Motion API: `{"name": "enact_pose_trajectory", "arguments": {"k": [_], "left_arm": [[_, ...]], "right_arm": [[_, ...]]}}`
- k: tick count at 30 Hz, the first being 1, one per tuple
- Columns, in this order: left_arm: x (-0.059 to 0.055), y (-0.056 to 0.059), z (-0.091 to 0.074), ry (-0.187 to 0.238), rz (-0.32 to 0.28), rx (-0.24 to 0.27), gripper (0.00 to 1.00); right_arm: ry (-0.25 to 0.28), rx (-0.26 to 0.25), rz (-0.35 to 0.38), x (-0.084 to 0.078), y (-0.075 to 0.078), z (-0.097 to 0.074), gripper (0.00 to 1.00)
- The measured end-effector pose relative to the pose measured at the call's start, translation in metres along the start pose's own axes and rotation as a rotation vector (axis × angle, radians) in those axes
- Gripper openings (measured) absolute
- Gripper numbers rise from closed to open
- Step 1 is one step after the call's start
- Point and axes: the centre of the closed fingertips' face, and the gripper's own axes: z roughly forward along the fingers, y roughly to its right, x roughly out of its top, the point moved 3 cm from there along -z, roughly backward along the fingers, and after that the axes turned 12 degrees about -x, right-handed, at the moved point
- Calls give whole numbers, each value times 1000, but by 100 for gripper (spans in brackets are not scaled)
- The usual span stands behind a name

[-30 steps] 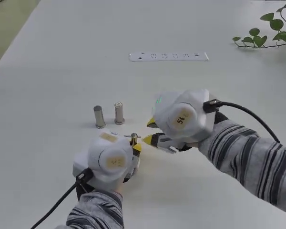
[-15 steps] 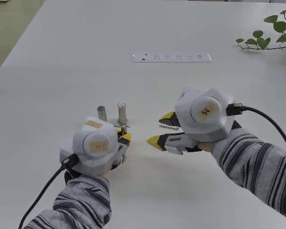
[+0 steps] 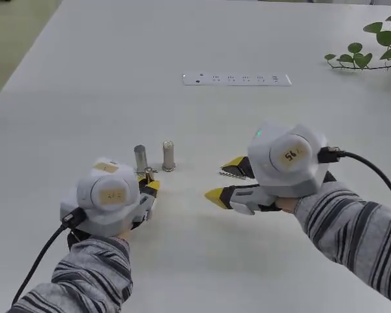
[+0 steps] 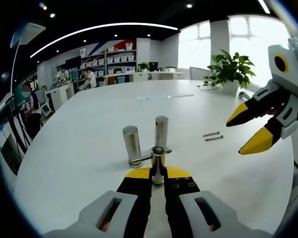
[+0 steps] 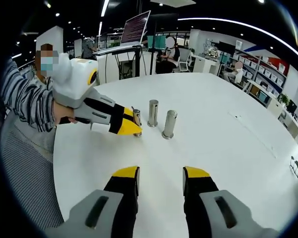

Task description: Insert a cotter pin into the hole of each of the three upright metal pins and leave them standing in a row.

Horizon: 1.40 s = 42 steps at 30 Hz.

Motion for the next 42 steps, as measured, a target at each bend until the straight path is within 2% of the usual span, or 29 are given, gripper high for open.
{"name": "enact_pose_trajectory", "arguments": {"k": [13,15,19,26,35,37,42], "left_arm": [[-4,0,-1,-8,5,4,5],[-3,0,-1,-9,-1,8,5],[-4,-1,0,-6,-2,16,5],[-4,-1,0,-11,-6,5,6],[-6,-2,-1,-18,-26,10,13],[-6,-2,-1,-13,-51,11,17],[-4,3,-8,-3,-66,-7,29]], "right_arm": [[-9,-1,12,-2,0,-1,30],[-10,3,25,-3,-1,-1,30],[-8,23,108,-2,-1,1,31],[-1,11,133,1,2,2,34],[3,4,170,3,10,8,34],[9,7,192,4,11,9,34],[56,4,226,12,12,12,34]]}}
